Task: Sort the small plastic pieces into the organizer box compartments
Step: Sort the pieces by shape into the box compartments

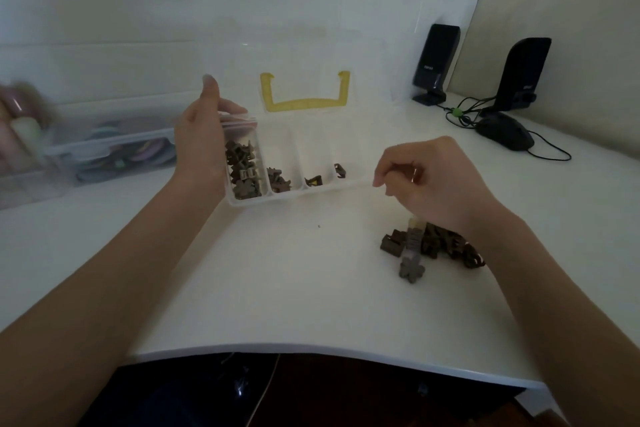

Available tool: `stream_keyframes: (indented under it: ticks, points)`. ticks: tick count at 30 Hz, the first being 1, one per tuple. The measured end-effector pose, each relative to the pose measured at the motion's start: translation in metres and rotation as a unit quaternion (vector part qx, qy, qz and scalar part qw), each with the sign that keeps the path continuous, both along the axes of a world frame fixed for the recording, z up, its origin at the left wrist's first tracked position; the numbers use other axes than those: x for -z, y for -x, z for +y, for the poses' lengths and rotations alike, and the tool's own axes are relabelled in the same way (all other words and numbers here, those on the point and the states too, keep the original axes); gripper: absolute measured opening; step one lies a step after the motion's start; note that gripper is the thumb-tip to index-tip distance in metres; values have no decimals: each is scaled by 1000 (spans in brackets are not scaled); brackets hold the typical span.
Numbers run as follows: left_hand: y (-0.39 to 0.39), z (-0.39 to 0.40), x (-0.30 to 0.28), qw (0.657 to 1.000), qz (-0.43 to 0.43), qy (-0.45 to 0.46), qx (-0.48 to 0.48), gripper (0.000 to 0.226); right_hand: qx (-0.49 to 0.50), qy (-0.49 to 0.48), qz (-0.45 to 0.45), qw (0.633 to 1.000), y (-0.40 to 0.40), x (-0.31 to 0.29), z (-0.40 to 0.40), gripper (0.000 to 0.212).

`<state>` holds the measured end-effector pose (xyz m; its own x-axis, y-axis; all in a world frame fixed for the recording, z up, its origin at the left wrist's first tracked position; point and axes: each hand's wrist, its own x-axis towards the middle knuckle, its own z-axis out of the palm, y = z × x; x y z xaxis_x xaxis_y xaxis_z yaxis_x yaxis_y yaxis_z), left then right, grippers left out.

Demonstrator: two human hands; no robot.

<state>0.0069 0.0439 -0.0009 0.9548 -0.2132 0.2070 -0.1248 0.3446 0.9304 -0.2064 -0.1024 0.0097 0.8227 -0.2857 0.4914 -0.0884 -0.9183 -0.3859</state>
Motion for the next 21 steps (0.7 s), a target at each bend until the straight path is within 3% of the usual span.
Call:
stream_keyframes:
  ticks: [4, 9, 14, 21]
  points:
    - [0, -2, -2, 1000, 1, -5, -1, 55, 29, -75, 34, 996, 12, 8, -14, 31]
    - [-4, -3, 1, 1000, 8, 6, 17, 58, 204, -67, 152, 965, 33, 38, -28, 27]
    - [-4, -1, 3, 1000, 14, 1, 21, 57, 155, -251, 80, 952, 31, 44, 4, 37]
    - [-2, -1, 1, 1000, -2, 3, 9, 55, 51, -202, 84, 974, -6, 46, 54, 41]
